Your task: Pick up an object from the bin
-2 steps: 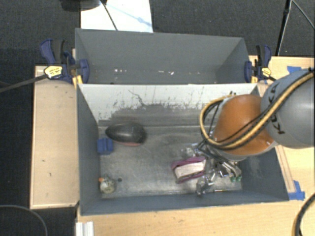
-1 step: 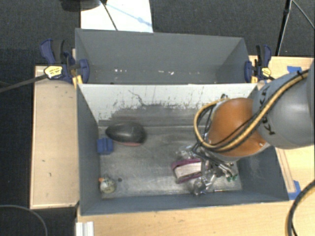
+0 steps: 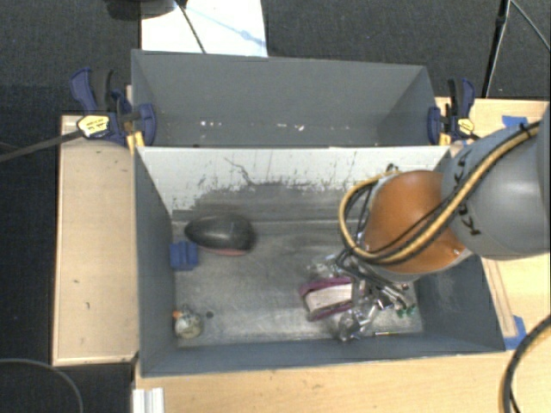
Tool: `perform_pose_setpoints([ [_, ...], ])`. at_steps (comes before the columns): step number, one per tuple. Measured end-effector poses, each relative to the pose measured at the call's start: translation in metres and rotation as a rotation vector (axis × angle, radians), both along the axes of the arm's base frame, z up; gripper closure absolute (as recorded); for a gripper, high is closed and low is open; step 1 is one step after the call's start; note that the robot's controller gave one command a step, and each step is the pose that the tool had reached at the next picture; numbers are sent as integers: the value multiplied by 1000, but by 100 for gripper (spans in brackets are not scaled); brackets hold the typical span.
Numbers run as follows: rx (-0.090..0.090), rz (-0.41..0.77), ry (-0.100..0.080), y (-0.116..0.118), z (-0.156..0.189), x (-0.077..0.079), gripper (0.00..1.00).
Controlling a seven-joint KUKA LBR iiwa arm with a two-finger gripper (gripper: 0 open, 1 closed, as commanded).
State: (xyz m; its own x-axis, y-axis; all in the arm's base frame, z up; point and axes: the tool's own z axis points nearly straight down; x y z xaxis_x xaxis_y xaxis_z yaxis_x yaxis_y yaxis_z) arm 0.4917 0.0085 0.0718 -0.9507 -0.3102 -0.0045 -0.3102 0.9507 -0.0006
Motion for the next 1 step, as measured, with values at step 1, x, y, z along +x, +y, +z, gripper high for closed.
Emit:
perform_pose_setpoints([
  [1, 0, -1, 4, 0, 1, -1, 100],
])
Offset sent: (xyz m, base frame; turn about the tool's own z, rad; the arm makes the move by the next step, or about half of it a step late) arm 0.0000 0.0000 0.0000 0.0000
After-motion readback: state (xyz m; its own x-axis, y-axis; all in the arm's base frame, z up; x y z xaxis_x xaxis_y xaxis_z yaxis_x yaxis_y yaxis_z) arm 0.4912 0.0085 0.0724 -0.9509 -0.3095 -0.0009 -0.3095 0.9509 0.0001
